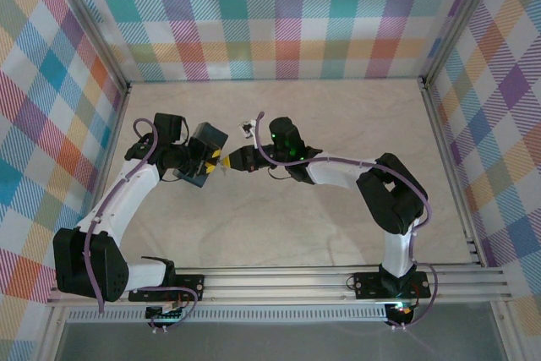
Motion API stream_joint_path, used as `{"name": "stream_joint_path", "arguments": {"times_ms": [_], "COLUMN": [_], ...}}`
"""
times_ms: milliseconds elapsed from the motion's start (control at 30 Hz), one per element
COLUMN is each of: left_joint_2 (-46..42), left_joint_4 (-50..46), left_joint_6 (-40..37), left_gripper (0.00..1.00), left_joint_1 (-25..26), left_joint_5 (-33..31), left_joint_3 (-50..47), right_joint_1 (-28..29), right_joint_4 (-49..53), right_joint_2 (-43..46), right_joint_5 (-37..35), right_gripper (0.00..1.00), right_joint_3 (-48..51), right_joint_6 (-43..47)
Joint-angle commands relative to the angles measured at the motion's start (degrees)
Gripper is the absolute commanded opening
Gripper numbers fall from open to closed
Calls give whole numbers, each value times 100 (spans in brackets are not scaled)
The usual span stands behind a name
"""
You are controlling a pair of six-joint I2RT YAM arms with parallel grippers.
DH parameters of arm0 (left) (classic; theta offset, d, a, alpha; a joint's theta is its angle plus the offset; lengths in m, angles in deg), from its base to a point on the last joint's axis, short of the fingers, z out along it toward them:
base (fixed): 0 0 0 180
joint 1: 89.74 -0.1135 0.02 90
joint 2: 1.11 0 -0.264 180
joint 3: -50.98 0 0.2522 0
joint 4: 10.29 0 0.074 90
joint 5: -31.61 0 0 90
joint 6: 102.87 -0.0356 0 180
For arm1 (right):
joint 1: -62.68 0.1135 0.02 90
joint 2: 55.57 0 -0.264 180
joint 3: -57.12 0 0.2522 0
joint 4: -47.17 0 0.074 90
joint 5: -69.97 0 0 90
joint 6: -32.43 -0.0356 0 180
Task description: Unlock the padlock with the key
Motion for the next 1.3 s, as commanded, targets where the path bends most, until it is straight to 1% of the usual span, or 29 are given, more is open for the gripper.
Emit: {"name": "stream_joint_path", "arguments": {"times_ms": [0, 367, 467, 600, 700, 833, 933, 1000, 1033, 1100, 1167, 1267], "left_joint_2": [-264, -261, -233, -266, -276, -233, -216, -251, -256, -252, -224, -167], "left_joint_4": [198, 159, 168, 187, 253, 480, 591, 508, 327, -125, -340, -458], "left_joint_6": [-33, -53, -66, -41, 2, 178, 244, 194, 81, -271, -433, -533], "left_gripper": [0, 0, 0, 0, 0, 0, 0, 0, 0, 0, 0, 0], "left_joint_1": [-49, -44, -49, -38, 0, 164, 243, 235, 220, 119, -26, -101], "left_joint_5": [254, 249, 294, 314, 368, 479, 546, 476, 371, 74, -43, -112], "left_joint_3": [93, 133, 134, 109, 59, -74, -148, -118, -38, 224, 341, 405], "right_joint_1": [40, 33, 41, 68, 121, 221, 268, 263, 249, 173, 19, -214], "right_joint_4": [146, 217, 86, 21, -138, -379, -384, -287, -112, 587, 1158, 1900], "right_joint_2": [-149, -234, -275, -296, -384, -512, -524, -441, -373, -141, 133, 613], "right_joint_5": [-128, -177, -97, -25, 49, 123, 159, 159, 125, -99, -378, -817], "right_gripper": [21, 21, 16, 7, 2, 0, 0, 0, 4, 19, 29, 35], "right_joint_3": [-145, -154, -172, -228, -319, -594, -745, -714, -676, -525, -262, 81], "right_joint_6": [93, 133, 46, 9, -112, -314, -363, -296, -174, 311, 799, 1752]}}
